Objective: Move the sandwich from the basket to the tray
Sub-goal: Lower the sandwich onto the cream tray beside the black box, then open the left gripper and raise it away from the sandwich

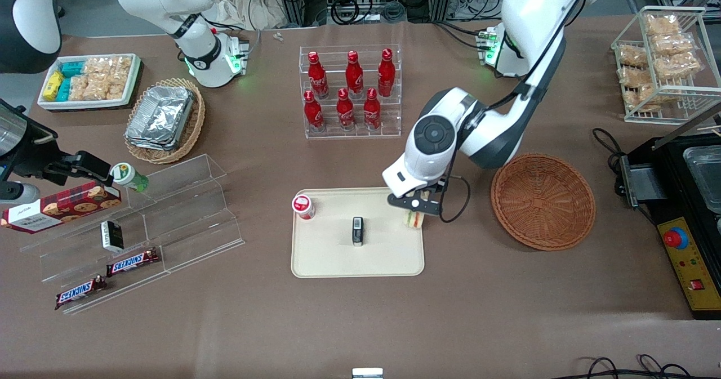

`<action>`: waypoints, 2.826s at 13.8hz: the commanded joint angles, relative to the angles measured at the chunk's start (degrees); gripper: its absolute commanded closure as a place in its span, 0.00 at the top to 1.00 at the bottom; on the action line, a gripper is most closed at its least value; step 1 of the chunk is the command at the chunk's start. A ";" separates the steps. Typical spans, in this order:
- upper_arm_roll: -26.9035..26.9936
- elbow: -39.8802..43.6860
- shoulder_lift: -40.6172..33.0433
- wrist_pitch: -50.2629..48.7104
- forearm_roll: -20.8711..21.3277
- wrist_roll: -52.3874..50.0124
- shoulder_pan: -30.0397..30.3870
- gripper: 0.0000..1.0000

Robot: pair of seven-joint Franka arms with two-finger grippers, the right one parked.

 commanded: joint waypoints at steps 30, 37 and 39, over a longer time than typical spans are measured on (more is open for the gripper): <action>0.60 14.22 -9.79 -22.27 -5.71 3.93 9.19 1.00; 5.77 13.60 -21.39 -35.89 -7.38 14.73 15.27 1.00; 9.63 12.29 -24.55 -37.84 -9.74 18.85 15.53 1.00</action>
